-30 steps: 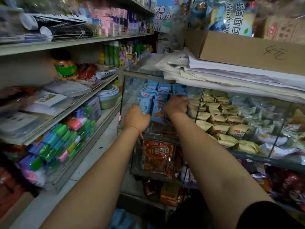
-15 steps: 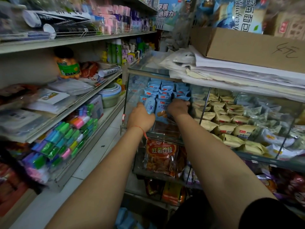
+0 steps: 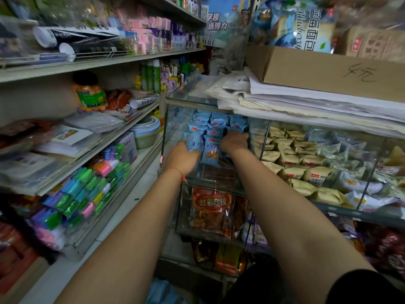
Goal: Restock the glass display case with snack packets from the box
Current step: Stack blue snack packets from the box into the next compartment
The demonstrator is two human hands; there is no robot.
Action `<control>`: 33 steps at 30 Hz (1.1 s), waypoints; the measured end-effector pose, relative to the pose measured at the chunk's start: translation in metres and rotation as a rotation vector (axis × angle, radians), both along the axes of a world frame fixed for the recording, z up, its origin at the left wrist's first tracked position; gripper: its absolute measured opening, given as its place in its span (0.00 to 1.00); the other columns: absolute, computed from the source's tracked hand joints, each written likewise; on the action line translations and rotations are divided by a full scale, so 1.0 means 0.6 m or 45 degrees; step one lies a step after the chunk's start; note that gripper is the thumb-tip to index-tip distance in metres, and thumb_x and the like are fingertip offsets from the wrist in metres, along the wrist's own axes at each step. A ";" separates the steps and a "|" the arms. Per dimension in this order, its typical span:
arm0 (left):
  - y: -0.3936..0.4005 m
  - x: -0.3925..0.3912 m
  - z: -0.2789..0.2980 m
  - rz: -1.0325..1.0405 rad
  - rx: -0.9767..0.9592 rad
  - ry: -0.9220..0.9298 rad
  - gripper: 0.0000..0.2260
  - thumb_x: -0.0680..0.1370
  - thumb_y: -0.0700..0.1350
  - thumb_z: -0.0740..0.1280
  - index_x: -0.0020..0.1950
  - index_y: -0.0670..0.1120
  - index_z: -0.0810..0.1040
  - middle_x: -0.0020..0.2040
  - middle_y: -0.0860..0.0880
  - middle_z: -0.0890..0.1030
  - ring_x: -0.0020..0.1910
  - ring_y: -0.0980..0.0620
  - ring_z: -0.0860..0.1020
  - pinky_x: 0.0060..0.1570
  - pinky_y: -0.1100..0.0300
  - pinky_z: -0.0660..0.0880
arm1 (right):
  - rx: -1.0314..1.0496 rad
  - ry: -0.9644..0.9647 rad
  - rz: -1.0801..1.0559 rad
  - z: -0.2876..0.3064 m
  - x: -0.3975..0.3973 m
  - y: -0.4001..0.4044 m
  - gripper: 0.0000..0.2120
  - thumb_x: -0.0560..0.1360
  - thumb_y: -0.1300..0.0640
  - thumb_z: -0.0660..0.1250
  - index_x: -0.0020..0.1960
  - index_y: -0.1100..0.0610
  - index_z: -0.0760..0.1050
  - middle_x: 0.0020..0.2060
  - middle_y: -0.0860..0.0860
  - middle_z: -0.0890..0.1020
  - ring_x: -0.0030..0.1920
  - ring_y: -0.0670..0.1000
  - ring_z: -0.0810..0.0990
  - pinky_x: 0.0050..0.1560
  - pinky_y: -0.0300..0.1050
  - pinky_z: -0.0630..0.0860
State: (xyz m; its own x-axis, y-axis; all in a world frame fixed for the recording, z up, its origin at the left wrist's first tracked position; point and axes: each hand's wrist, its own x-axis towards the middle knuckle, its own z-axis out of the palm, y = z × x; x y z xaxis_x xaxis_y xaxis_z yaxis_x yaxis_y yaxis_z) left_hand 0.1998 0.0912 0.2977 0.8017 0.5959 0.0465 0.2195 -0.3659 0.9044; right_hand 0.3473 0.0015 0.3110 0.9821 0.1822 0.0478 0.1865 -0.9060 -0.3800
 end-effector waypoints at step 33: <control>-0.014 -0.004 -0.005 -0.207 0.480 0.263 0.09 0.75 0.52 0.68 0.51 0.49 0.76 0.49 0.49 0.78 0.47 0.49 0.75 0.46 0.58 0.71 | -0.368 -0.219 0.085 0.065 -0.056 -0.024 0.27 0.79 0.55 0.60 0.75 0.59 0.57 0.67 0.63 0.70 0.69 0.61 0.66 0.60 0.48 0.71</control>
State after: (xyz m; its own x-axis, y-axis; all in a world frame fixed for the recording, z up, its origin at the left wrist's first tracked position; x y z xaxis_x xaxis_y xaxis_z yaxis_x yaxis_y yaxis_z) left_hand 0.1976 0.0829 0.2946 0.8985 0.4341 0.0651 0.2942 -0.7056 0.6447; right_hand 0.3136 -0.0130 0.3499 0.9496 0.2758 0.1491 0.2880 -0.9553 -0.0672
